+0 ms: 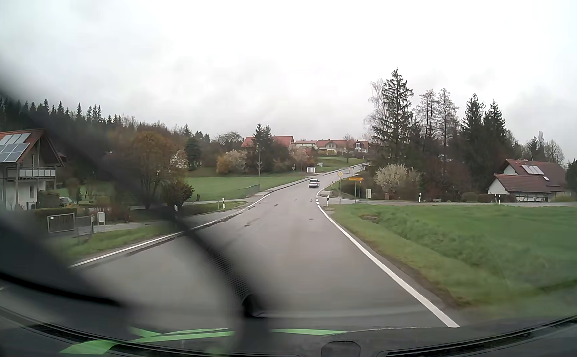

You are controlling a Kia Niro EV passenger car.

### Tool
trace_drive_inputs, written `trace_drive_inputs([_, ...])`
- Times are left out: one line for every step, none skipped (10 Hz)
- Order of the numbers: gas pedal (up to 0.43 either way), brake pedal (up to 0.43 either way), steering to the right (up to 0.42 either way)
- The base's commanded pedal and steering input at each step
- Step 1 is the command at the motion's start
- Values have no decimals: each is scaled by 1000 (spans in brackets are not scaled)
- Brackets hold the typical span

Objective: Follow the waypoints while adhering to traffic rules and regulations

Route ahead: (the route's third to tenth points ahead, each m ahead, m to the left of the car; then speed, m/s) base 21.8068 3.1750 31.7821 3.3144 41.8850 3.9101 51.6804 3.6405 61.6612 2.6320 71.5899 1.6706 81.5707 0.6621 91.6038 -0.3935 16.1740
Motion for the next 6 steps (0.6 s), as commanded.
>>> trace_drive_inputs([0,0,-8])
trace_drive_inputs([0,0,-8])
trace_drive_inputs([0,0,-8])
trace_drive_inputs([0,0,-8])
trace_drive_inputs([0,0,-8])
trace_drive_inputs([0,0,-8])
